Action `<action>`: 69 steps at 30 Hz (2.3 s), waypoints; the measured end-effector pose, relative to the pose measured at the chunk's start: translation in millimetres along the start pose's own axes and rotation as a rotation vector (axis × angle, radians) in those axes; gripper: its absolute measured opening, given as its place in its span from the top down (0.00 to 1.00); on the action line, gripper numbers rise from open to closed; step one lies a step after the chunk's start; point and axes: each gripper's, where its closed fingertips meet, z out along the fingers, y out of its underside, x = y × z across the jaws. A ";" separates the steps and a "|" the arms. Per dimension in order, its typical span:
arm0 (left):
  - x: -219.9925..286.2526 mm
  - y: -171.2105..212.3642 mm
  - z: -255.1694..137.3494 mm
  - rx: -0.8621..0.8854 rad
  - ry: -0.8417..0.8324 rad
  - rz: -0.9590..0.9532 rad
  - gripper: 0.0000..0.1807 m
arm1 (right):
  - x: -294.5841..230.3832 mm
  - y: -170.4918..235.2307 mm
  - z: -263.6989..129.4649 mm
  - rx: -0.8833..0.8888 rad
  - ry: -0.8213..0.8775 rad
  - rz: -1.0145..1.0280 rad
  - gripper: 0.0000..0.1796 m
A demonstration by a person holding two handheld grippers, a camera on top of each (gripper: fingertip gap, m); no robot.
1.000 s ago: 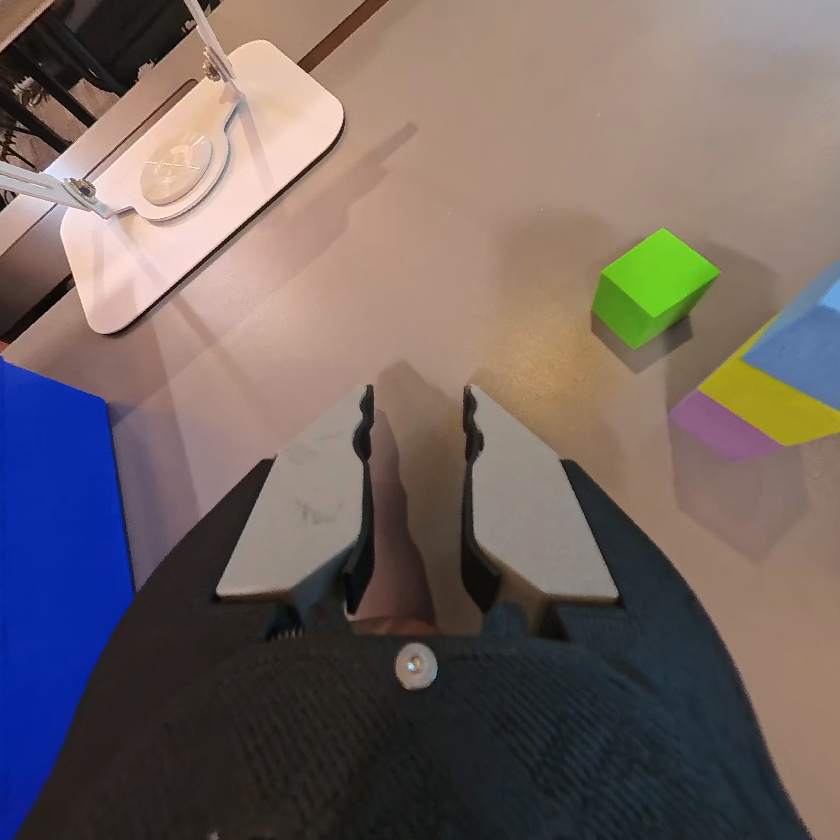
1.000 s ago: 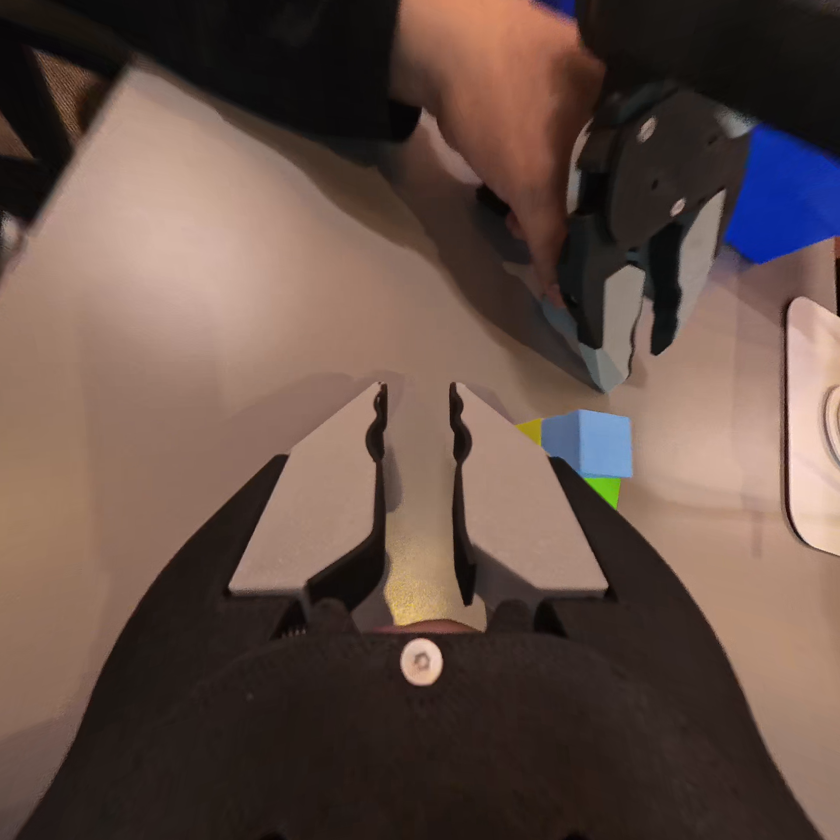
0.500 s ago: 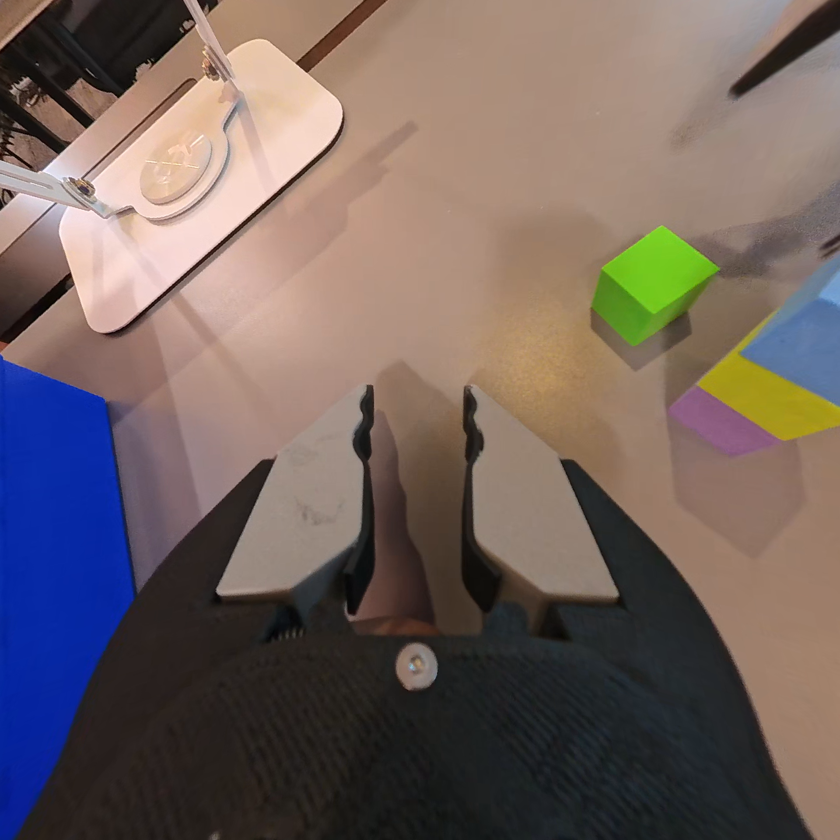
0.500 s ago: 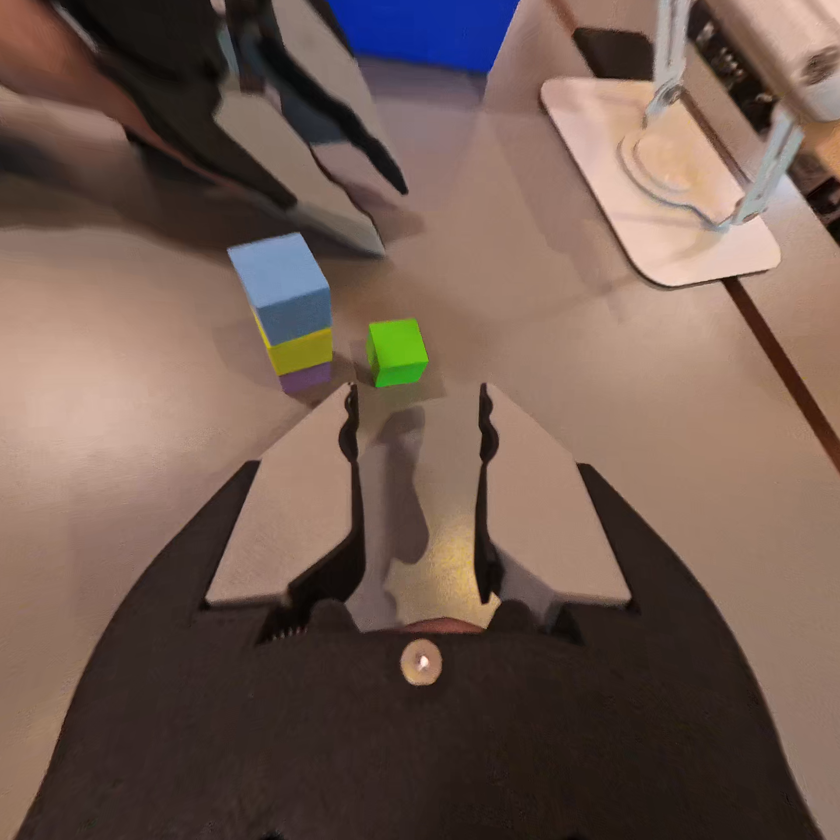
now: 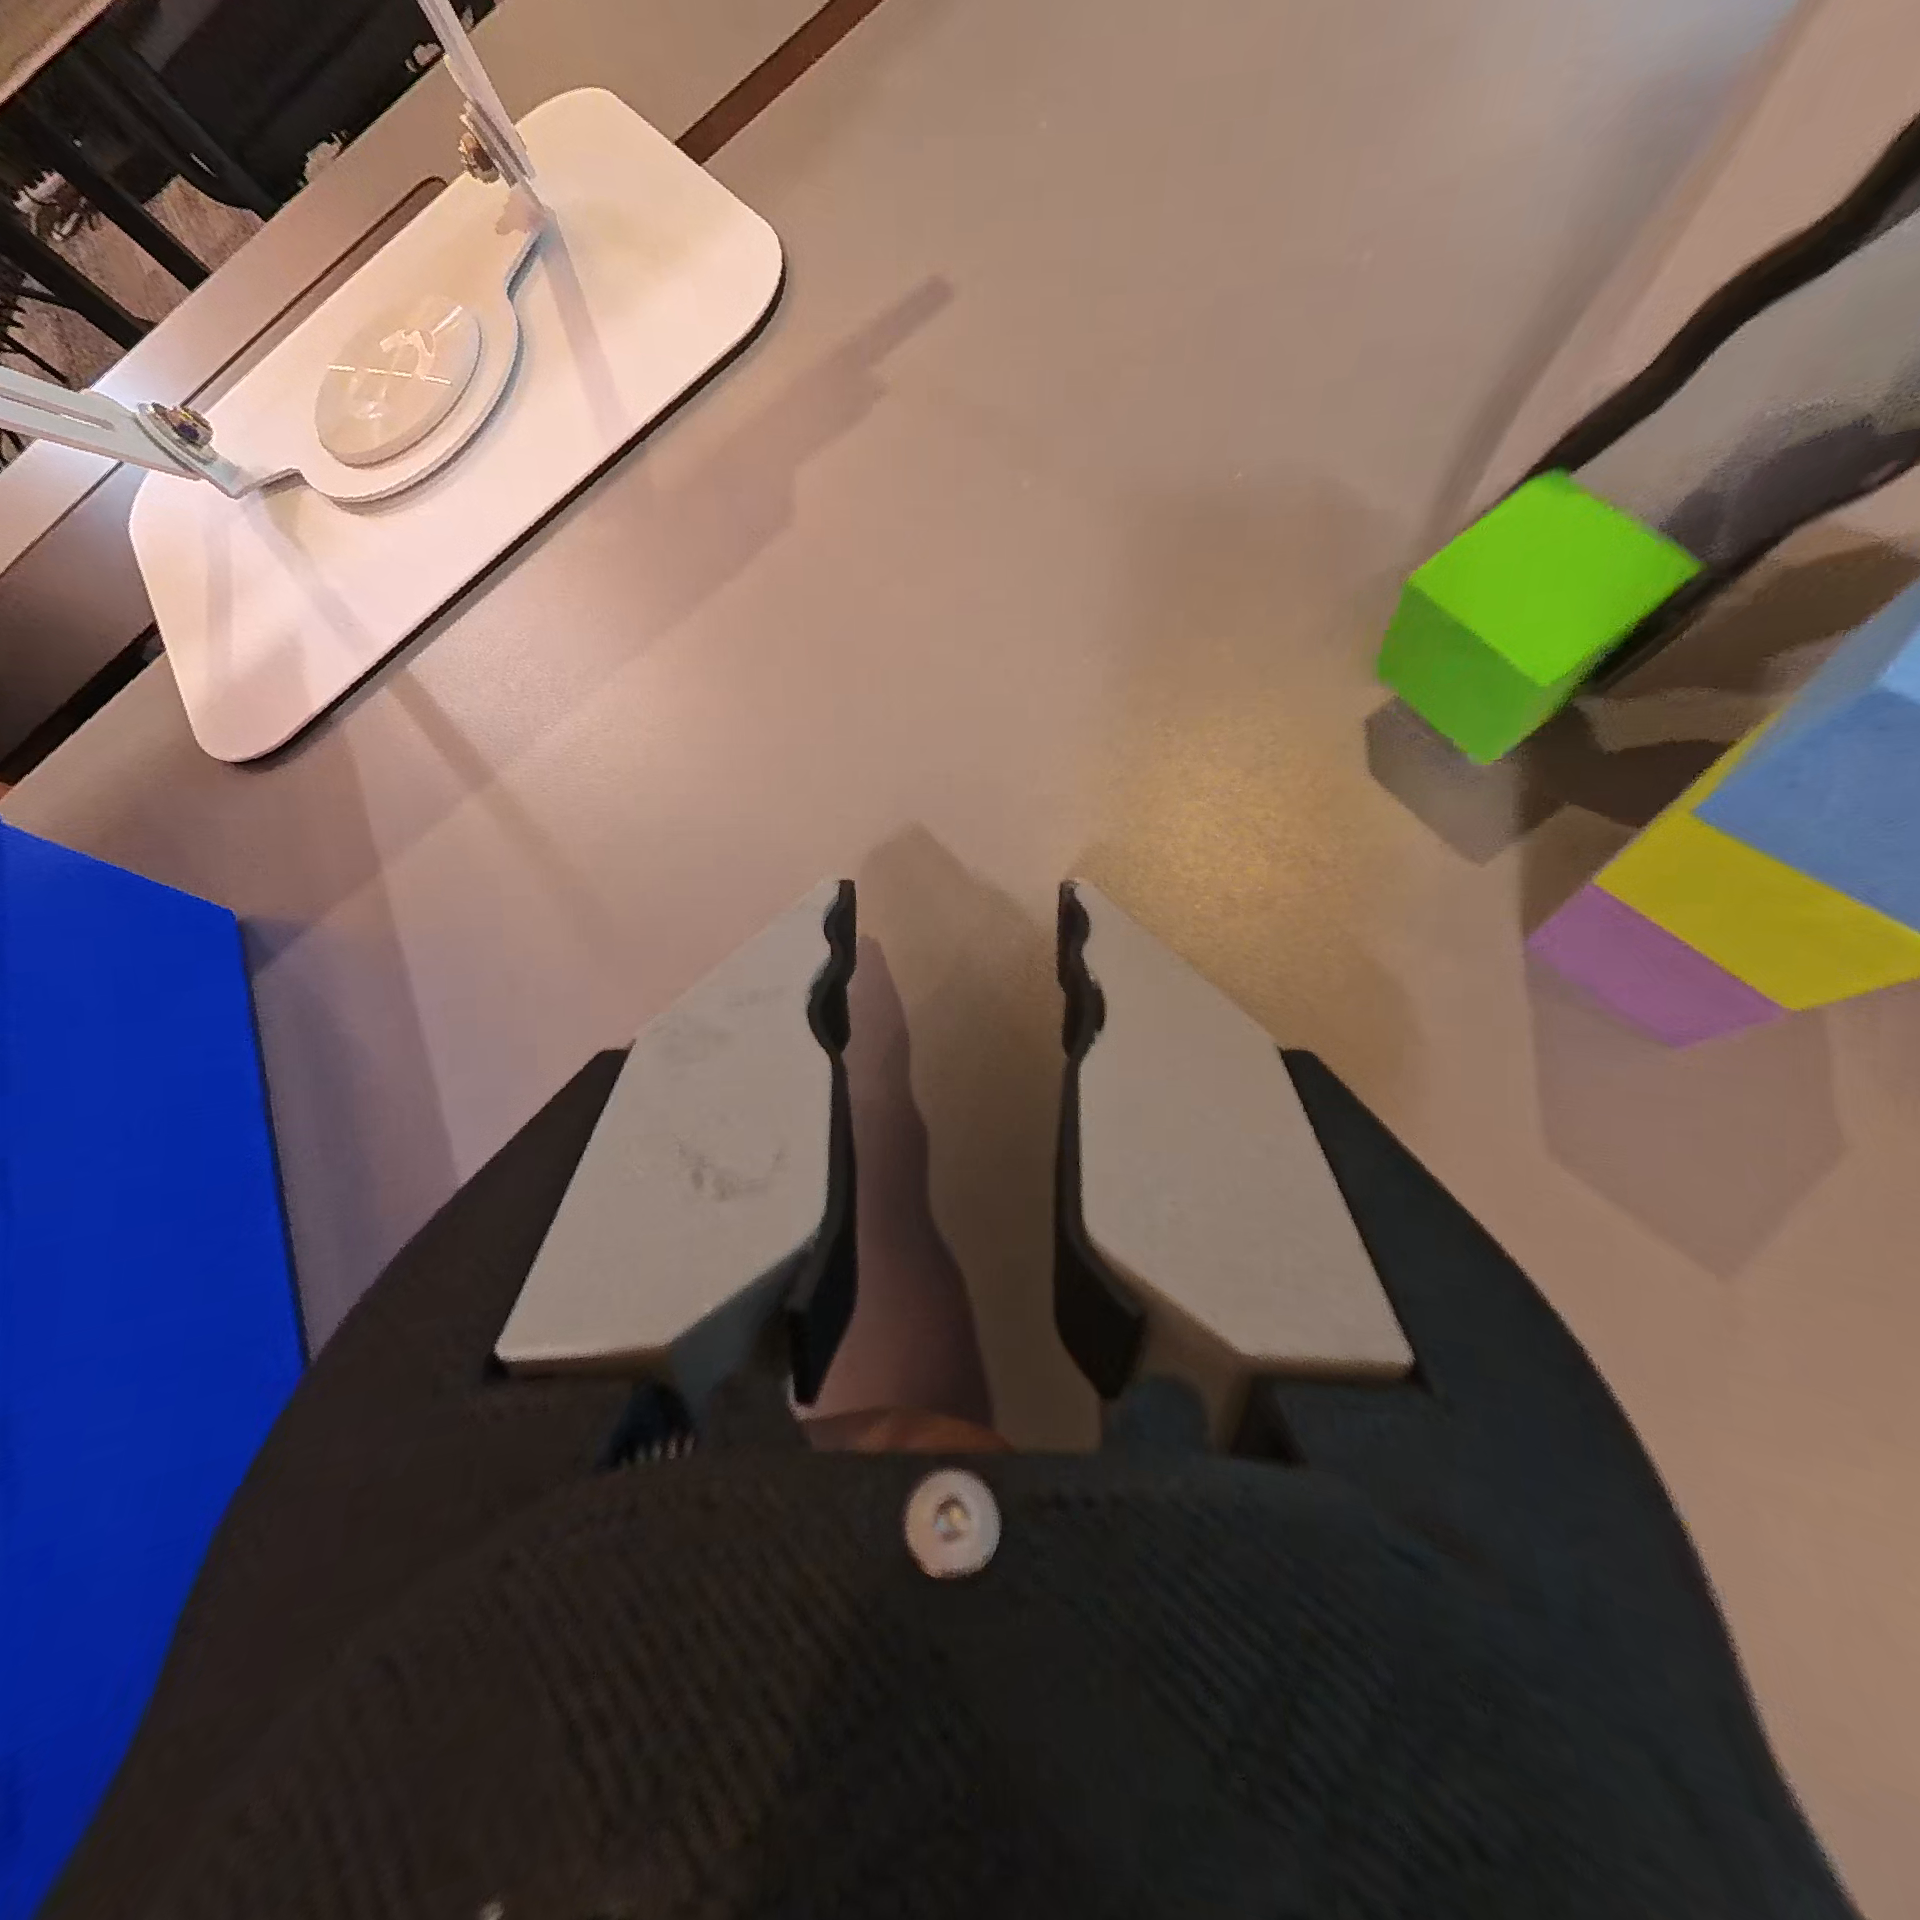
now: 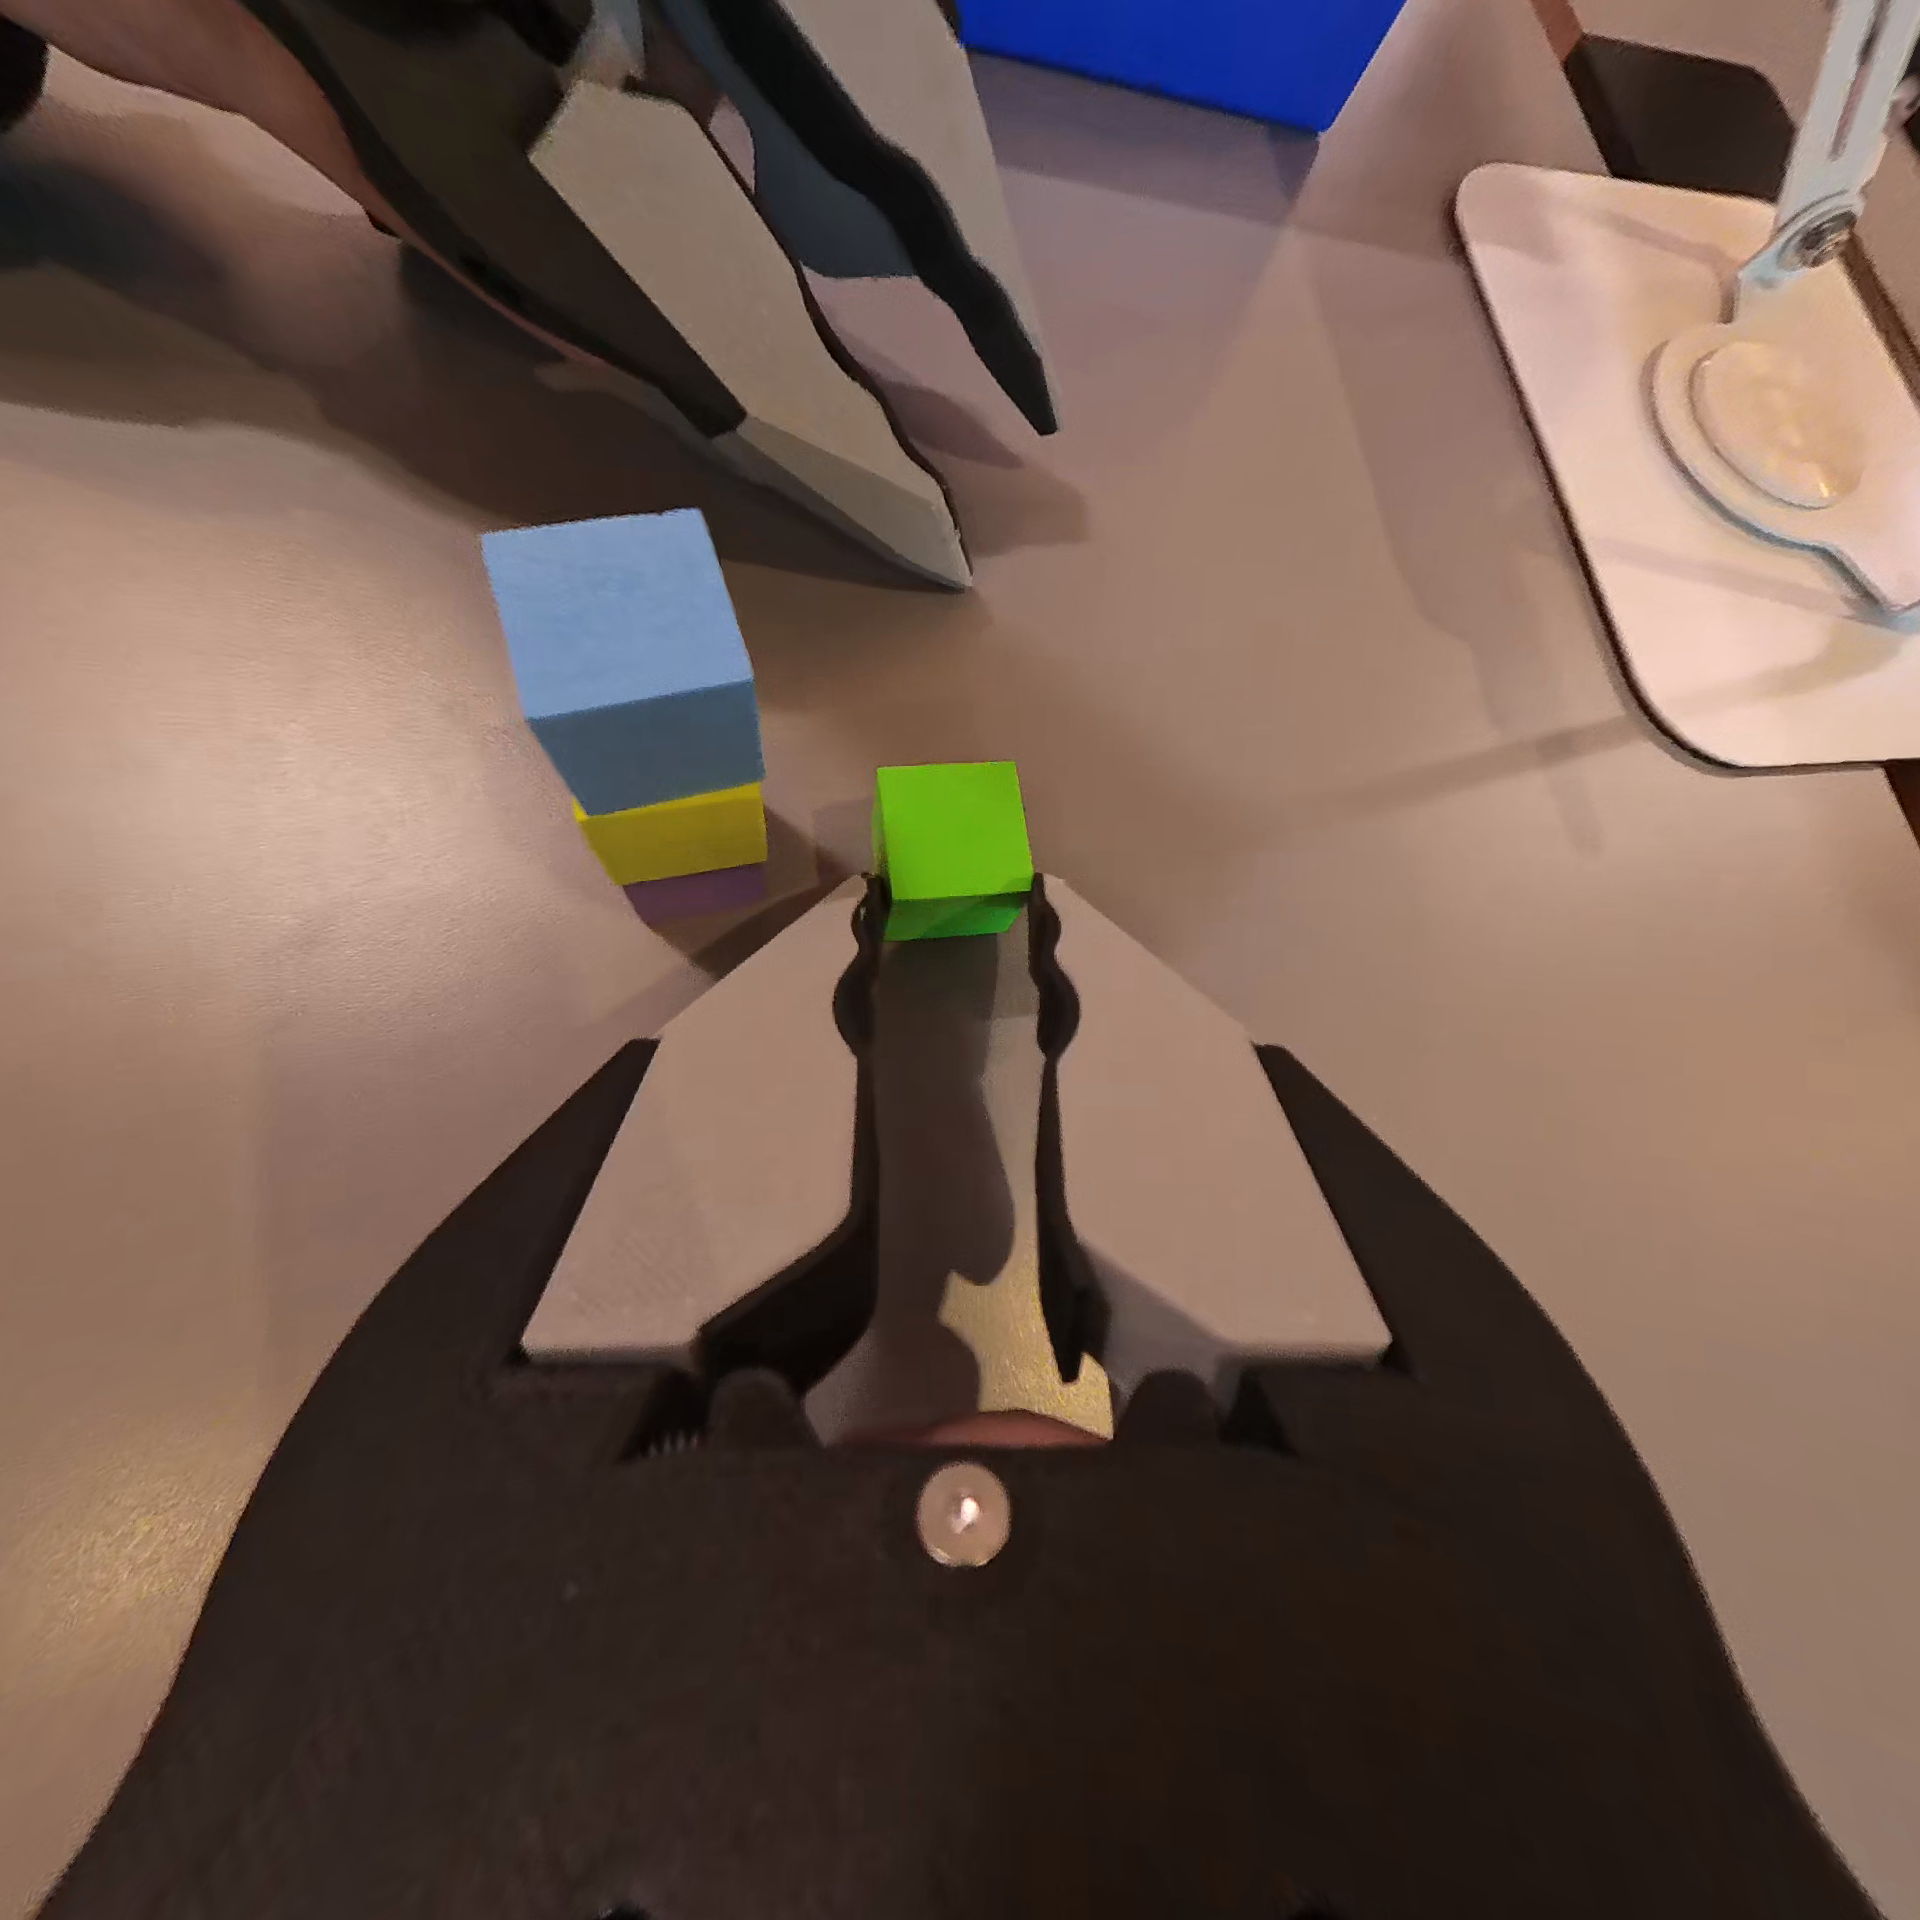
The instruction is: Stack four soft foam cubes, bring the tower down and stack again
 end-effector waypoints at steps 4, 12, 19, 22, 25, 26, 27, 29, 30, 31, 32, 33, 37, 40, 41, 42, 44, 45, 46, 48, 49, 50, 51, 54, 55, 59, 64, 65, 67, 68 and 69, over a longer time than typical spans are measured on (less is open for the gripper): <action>0.1 -0.1 0.0 0.000 -0.001 0.004 0.80 | 6.0 -18.5 -27.8 0.107 -0.019 0.005 0.86; -0.5 0.0 0.5 0.001 0.011 -0.003 0.79 | -16.5 -56.2 -54.5 0.227 -0.282 -0.017 0.86; -0.3 -0.2 0.2 0.001 0.002 0.008 0.79 | -21.1 -62.4 -52.6 0.177 -0.277 -0.051 0.86; -0.2 -0.3 0.1 -0.001 -0.001 0.013 0.79 | -27.1 -65.7 -53.3 0.156 -0.264 -0.080 0.86; -0.2 -0.4 0.0 -0.001 -0.002 0.015 0.79 | -32.5 -69.9 -53.7 0.140 -0.258 -0.104 0.86; -0.3 -0.3 0.0 -0.001 -0.002 0.014 0.79 | -34.0 -70.7 -53.4 0.134 -0.256 -0.112 0.86; -0.3 -0.3 0.0 -0.001 -0.002 0.014 0.79 | -34.8 -70.9 -52.8 0.128 -0.253 -0.119 0.86; -0.3 -0.3 0.0 -0.001 -0.002 0.013 0.79 | -35.5 -70.0 -50.9 0.116 -0.247 -0.124 0.86; -0.3 -0.3 0.0 -0.001 -0.002 0.013 0.79 | -35.8 -69.4 -50.0 0.113 -0.247 -0.122 0.86; -0.4 -0.3 0.0 -0.001 -0.002 0.013 0.79 | -35.5 -68.4 -49.0 0.107 -0.246 -0.120 0.86; -0.3 -0.2 -0.1 -0.001 -0.002 0.013 0.79 | -35.0 -66.6 -47.8 0.097 -0.241 -0.119 0.86; -0.4 -0.3 0.0 -0.001 -0.002 0.013 0.79 | -34.2 -64.5 -46.7 0.086 -0.236 -0.119 0.86; -0.4 -0.2 -0.1 -0.001 -0.001 0.012 0.79 | -34.9 -62.0 -44.8 0.078 -0.239 -0.116 0.86; -0.4 -0.1 -0.2 -0.001 0.000 0.013 0.79 | -33.9 -60.9 -44.7 0.072 -0.234 -0.115 0.86; -0.5 -0.1 -0.2 -0.001 0.000 0.012 0.79 | -33.8 -60.8 -44.9 0.073 -0.234 -0.113 0.86; -0.5 -0.1 -0.2 -0.001 0.000 0.012 0.79 | -33.9 -60.8 -44.9 0.074 -0.235 -0.111 0.86; -0.5 -0.1 -0.2 -0.001 0.000 0.011 0.79 | -33.5 -60.8 -44.6 0.076 -0.234 -0.106 0.86; -0.5 -0.1 -0.2 -0.001 0.000 0.012 0.79 | -33.8 -60.9 -44.6 0.077 -0.236 -0.105 0.86; -0.5 -0.1 -0.3 -0.002 -0.001 0.013 0.79 | -34.1 -61.1 -44.6 0.077 -0.236 -0.107 0.86; -0.5 -0.1 -0.3 -0.002 -0.001 0.013 0.79 | -34.3 -61.0 -44.8 0.077 -0.234 -0.110 0.86; -0.5 -0.1 -0.3 -0.002 -0.001 0.012 0.79 | -34.6 -61.1 -45.1 0.078 -0.236 -0.108 0.84; -0.5 -0.1 -0.2 -0.002 0.000 0.012 0.79 | -34.3 -61.9 -45.6 0.083 -0.235 -0.103 0.80; -0.5 -0.2 -0.3 -0.002 0.000 0.012 0.79 | -33.5 -63.3 -46.7 0.092 -0.232 -0.097 0.75; -0.6 -0.1 -0.4 -0.002 -0.001 0.015 0.79 | -33.7 -69.5 -54.9 0.146 -0.231 -0.091 0.72; -0.8 -0.1 -0.3 -0.002 -0.001 0.015 0.79 | -32.1 -70.9 -58.7 0.164 -0.216 -0.094 0.71; -1.7 0.2 -0.6 -0.002 -0.002 0.013 0.78 | -20.4 -87.4 -80.7 0.314 -0.074 -0.096 0.73; -3.9 0.7 -1.1 -0.003 -0.013 0.001 0.77 | 39.6 -90.2 -117.5 0.298 0.626 -0.070 0.80; -5.0 0.8 -1.2 -0.004 -0.020 -0.004 0.76 | 47.8 -82.9 -127.0 0.265 0.760 -0.023 0.80; -8.8 0.9 -1.3 -0.004 -0.042 -0.009 0.72 | 47.5 -71.4 -132.4 0.209 0.883 0.047 0.75; -11.1 1.0 -1.4 -0.004 -0.056 -0.010 0.71 | 43.3 -69.5 -131.5 0.193 0.907 0.049 0.73; -13.0 1.3 -1.3 -0.003 -0.067 -0.012 0.70 | 40.0 -68.3 -132.6 0.179 0.942 0.044 0.71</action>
